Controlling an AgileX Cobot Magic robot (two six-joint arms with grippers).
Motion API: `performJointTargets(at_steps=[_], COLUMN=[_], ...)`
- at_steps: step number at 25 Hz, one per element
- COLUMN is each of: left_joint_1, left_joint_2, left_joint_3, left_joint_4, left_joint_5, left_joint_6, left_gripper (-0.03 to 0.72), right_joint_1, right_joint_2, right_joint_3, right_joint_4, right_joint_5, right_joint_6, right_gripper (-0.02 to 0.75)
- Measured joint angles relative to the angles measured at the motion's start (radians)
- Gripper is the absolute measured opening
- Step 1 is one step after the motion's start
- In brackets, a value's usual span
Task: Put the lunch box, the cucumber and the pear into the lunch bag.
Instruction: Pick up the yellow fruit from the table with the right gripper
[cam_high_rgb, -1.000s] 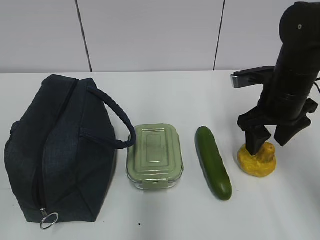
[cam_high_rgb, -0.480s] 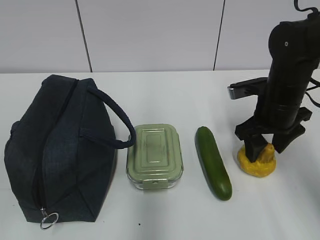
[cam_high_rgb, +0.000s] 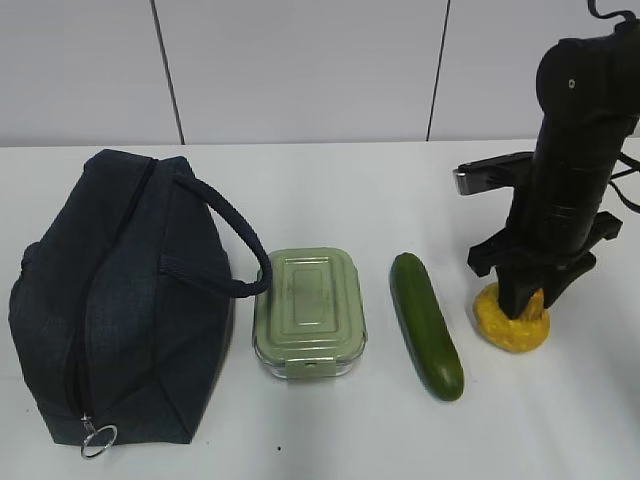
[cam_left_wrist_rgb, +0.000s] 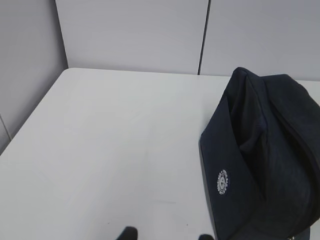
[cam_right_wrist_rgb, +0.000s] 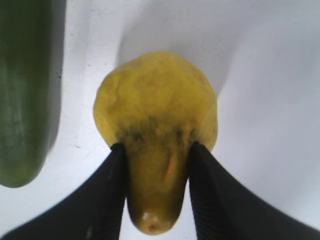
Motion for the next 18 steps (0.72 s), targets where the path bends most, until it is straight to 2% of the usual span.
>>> performJointTargets(at_steps=[3,18], left_joint_1=[0.000,0.000], left_joint_2=[0.000,0.000], left_joint_3=[0.000,0.000], left_joint_4=[0.000,0.000], left_joint_5=[0.000,0.000], left_joint_6=[0.000,0.000], left_gripper=[0.237,0.237], right_joint_1=[0.000,0.000], right_joint_2=[0.000,0.000], right_joint_3=[0.000,0.000], right_joint_4=[0.000,0.000], right_joint_5=[0.000,0.012], right_joint_6=[0.000,0.000], right_gripper=[0.281,0.272])
